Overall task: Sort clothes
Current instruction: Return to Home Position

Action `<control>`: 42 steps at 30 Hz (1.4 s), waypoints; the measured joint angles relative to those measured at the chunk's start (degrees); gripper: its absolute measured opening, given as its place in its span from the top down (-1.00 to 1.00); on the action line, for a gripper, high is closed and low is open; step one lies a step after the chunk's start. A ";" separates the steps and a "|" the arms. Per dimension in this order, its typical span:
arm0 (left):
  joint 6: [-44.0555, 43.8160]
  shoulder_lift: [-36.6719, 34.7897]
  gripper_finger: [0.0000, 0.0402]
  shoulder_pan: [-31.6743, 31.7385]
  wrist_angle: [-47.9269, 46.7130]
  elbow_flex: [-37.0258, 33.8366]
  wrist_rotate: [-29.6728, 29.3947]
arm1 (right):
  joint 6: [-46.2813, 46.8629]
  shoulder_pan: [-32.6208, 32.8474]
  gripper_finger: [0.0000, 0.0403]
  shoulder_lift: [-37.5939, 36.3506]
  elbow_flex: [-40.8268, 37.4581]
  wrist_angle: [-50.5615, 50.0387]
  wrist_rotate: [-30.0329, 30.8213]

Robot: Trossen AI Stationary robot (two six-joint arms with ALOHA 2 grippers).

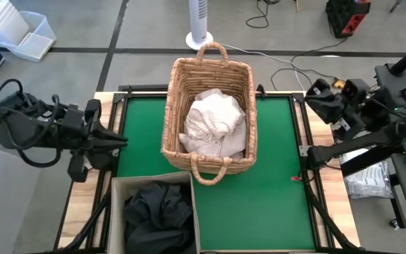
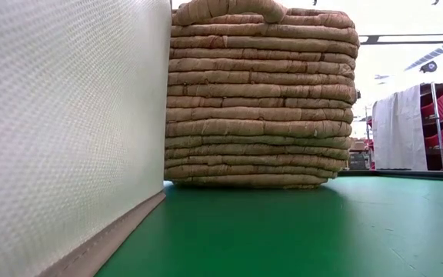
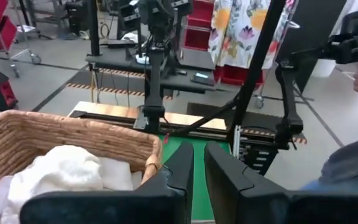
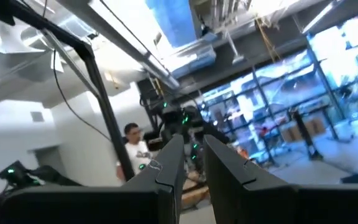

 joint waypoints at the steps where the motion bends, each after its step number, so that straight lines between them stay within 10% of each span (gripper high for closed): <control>1: -0.03 -0.05 0.90 -0.07 0.00 0.02 0.00 | -0.78 0.00 0.74 0.24 1.10 -1.03 0.05; 16: 3.82 -1.03 0.90 0.41 -5.90 -0.52 -6.54 | -12.66 -0.02 0.74 2.82 -0.65 -6.49 2.81; 22: 22.24 -1.42 0.95 6.11 11.81 -6.73 -0.19 | -25.98 -0.79 0.75 2.88 -9.75 10.97 -2.49; 27: 36.43 -3.25 0.99 17.41 25.64 -15.39 24.10 | -28.26 -4.25 0.84 2.67 -14.52 17.31 -6.94; 42: 31.97 -35.80 1.00 28.39 53.67 -61.54 29.22 | -20.60 -23.53 0.95 -4.44 -20.16 10.64 -19.14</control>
